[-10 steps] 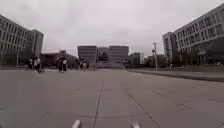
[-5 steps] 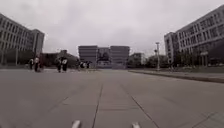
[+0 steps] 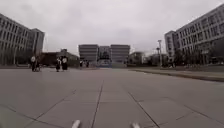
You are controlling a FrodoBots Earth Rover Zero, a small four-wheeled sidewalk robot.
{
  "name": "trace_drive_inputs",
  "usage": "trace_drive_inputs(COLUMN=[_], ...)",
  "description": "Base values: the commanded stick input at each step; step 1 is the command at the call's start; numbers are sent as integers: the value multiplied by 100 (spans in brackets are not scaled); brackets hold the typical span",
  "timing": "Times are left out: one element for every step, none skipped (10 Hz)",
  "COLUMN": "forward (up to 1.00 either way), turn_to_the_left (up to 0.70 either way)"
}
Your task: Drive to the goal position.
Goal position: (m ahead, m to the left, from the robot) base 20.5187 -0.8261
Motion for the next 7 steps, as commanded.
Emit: trace_drive_inputs(forward=[100,100,100,100,100,100,100], turn_to_the_left=[0,0,0,0,0,0,0])
